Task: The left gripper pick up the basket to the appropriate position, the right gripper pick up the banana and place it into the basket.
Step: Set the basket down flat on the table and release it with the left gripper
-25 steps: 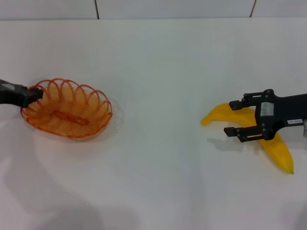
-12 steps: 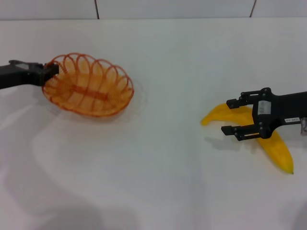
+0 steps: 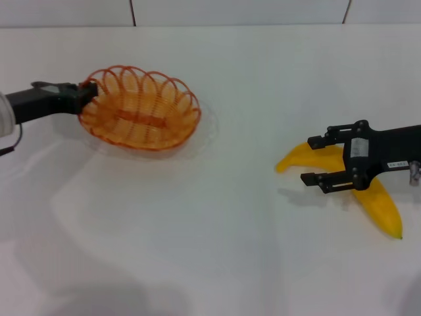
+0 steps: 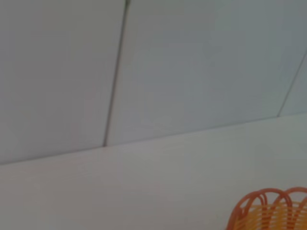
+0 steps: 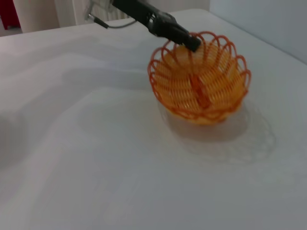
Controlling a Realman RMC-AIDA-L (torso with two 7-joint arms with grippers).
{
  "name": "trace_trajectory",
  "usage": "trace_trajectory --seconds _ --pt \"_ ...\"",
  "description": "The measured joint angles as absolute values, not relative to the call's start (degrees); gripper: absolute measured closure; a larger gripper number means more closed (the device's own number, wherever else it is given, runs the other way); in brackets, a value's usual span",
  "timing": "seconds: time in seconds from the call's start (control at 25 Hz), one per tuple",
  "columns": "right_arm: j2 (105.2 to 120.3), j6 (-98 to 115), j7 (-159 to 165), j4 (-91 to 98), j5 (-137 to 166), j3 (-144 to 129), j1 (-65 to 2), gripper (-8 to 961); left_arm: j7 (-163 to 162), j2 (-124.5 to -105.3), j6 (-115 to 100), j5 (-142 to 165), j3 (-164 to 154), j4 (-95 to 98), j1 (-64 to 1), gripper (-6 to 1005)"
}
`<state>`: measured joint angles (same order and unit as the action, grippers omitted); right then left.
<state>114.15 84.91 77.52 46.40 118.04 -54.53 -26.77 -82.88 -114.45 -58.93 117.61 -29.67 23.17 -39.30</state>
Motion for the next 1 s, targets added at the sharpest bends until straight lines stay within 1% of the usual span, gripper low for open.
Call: trace_trajectory --seconds 0.2,0.32,0.52,1.0 --pt "114.19 84.91 77.52 46.28 118.18 -54.68 -27.23 195 -82.15 -115.72 -58.21 116.27 -29.63 22.2 -39.64 912" --pt "114.25 84.91 77.53 46.2 118.66 -54.68 -27.31 195 -82.22 -116.16 -58.19 115.5 -29.62 21.11 -39.59 912" --pt "114.68 84.88 77.56 46.11 119.65 -54.35 -27.65 194 -81.94 -116.28 -58.18 114.08 -29.22 19.24 -38.95 912" --pt "114.78 84.81 77.6 45.81 119.65 -54.31 -27.94 195 -81.77 -116.37 -57.57 112.42 -29.21 17.78 -37.7 913"
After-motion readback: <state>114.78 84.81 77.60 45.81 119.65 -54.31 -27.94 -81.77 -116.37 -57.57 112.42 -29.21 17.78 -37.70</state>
